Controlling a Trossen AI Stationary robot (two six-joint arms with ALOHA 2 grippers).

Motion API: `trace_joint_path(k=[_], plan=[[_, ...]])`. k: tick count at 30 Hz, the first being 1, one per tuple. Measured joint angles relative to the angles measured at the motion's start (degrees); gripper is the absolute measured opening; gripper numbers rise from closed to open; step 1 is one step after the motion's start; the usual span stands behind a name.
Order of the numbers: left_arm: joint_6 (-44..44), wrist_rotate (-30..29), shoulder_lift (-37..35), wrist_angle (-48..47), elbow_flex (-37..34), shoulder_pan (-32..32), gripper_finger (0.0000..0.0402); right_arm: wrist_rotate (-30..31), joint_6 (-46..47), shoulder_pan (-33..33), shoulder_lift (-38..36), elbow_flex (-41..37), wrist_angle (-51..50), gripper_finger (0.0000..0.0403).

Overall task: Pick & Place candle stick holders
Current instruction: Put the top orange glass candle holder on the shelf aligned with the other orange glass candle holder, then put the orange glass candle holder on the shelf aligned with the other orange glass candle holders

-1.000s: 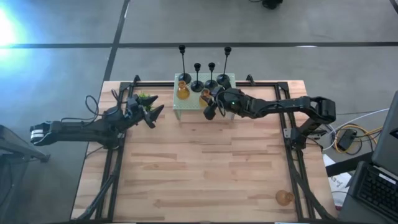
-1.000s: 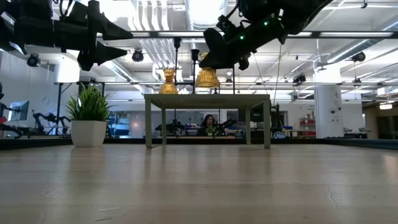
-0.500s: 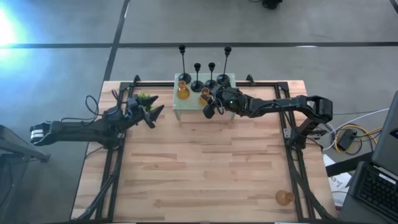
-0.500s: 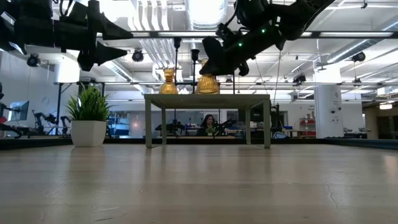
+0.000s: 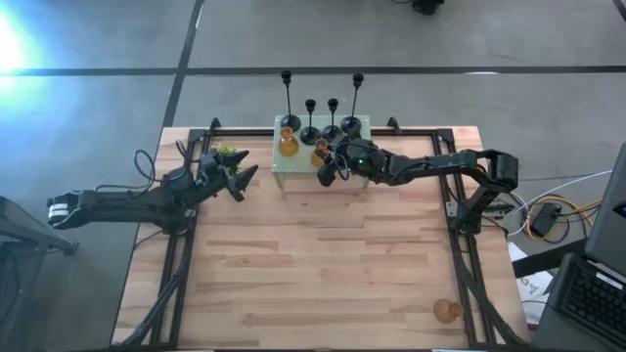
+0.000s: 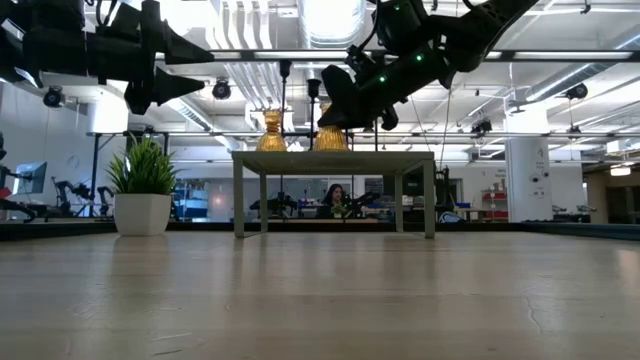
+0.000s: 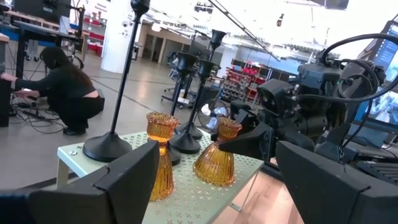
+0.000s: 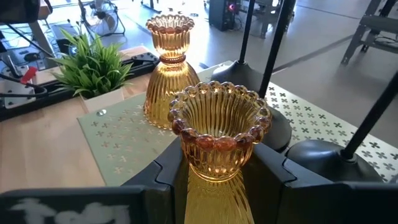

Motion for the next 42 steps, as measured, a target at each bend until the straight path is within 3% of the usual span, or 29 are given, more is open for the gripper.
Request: trace_joint_path(k=[17, 25, 42], plan=[[0.0, 0.0, 0.0, 0.0, 0.0, 0.0, 0.0326, 0.1, 0.5, -0.2, -0.2, 0.0, -0.9, 0.0110], [0.0, 0.0, 0.0, 0.0, 0.0, 0.0, 0.0326, 0.1, -0.9, -0.1, -0.2, -0.1, -1.5, 0.0198], [-0.1, 0.0, 0.0, 0.0, 0.0, 0.0, 0.0326, 0.0, -3.0, -0.1, -0.2, -0.1, -1.1, 0.0316]])
